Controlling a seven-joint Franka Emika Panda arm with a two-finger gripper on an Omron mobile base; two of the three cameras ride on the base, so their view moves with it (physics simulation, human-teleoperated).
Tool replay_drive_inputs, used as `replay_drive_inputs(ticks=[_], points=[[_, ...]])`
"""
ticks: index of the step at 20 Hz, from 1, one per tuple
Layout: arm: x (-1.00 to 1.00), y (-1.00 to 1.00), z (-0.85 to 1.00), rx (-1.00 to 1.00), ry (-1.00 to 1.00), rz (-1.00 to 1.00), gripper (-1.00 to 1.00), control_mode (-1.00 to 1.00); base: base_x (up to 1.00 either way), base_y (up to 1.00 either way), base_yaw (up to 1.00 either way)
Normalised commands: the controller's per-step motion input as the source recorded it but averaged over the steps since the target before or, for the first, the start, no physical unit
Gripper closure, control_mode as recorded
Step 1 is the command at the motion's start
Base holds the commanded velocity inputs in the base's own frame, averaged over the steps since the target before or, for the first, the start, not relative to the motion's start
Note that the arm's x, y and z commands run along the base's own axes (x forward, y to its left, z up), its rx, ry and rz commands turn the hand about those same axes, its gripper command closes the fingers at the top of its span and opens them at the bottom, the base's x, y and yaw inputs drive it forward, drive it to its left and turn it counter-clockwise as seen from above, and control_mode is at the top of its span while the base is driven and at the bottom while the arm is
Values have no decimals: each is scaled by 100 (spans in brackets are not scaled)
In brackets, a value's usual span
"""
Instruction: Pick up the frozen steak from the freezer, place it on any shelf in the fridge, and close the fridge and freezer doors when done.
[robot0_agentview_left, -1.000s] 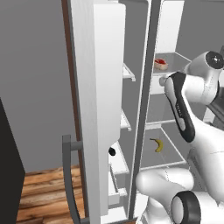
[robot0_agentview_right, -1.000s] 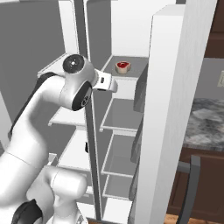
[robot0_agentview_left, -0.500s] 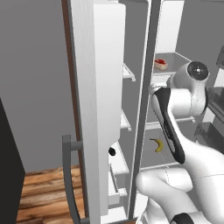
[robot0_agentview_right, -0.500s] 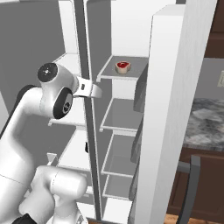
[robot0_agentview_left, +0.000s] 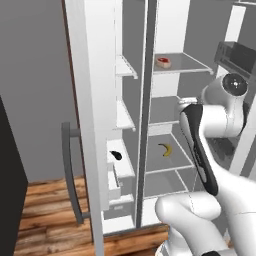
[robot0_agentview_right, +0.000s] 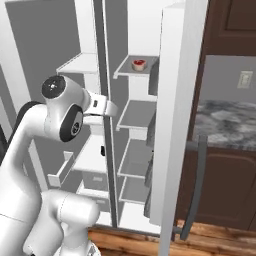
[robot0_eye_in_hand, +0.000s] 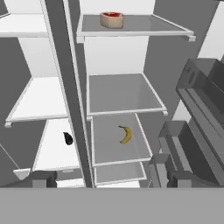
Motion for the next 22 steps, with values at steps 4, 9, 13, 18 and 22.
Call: replay_drive_inputs(ticks=[4, 9, 13, 18, 22], points=[[0, 0, 0, 0, 0, 0, -100, 100, -67, 2, 0], [0, 0, 0, 0, 0, 0, -100, 100, -9, -4, 1], [0, 0, 0, 0, 0, 0, -100, 100, 0, -32, 0], [0, 0, 0, 0, 0, 0, -100, 100, -9, -28, 0], [0, 0, 0, 0, 0, 0, -100, 100, -31, -1, 0]])
